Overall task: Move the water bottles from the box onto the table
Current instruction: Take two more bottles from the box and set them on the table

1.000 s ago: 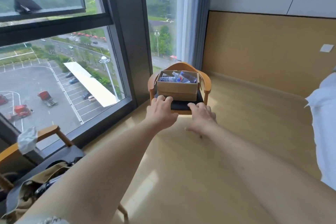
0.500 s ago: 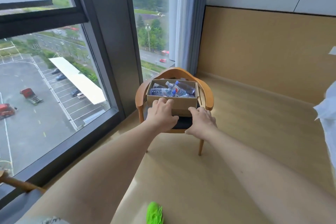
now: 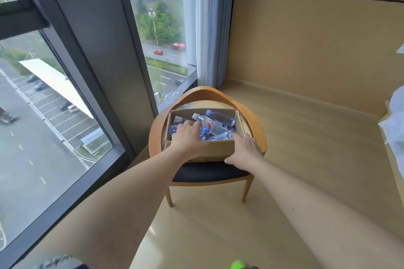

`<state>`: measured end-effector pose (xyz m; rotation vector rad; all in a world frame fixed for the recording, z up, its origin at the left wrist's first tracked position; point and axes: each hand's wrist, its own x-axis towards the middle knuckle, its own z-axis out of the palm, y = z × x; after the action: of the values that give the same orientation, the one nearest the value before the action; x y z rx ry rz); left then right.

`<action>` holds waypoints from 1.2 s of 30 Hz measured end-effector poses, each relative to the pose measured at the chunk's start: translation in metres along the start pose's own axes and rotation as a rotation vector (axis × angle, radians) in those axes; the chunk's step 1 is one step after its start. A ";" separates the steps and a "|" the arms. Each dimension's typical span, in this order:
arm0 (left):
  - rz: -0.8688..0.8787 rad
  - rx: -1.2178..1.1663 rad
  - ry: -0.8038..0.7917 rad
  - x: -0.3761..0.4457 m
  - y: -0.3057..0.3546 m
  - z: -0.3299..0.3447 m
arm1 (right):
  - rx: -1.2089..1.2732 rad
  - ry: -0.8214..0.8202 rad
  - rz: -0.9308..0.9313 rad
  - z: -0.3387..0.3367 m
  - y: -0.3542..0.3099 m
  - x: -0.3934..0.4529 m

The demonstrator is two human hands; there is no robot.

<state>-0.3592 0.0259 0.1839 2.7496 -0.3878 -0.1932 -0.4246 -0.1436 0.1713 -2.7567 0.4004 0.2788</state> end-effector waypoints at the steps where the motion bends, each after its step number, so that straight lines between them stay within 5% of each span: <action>1: -0.010 0.002 -0.016 0.015 -0.004 0.003 | 0.008 -0.004 0.007 0.000 0.000 0.018; 11: -0.092 0.049 -0.069 0.197 -0.014 0.033 | -0.009 -0.116 -0.015 0.014 0.021 0.220; 17: -0.177 -0.001 -0.151 0.303 -0.002 0.056 | -0.057 -0.321 -0.061 0.036 0.034 0.320; 36: -0.304 0.070 -0.436 0.429 -0.054 0.187 | -0.159 -0.811 -0.096 0.151 0.038 0.395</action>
<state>0.0291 -0.1117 -0.0452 2.8091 -0.0795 -0.8791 -0.0858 -0.2189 -0.0740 -2.5085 0.0262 1.3717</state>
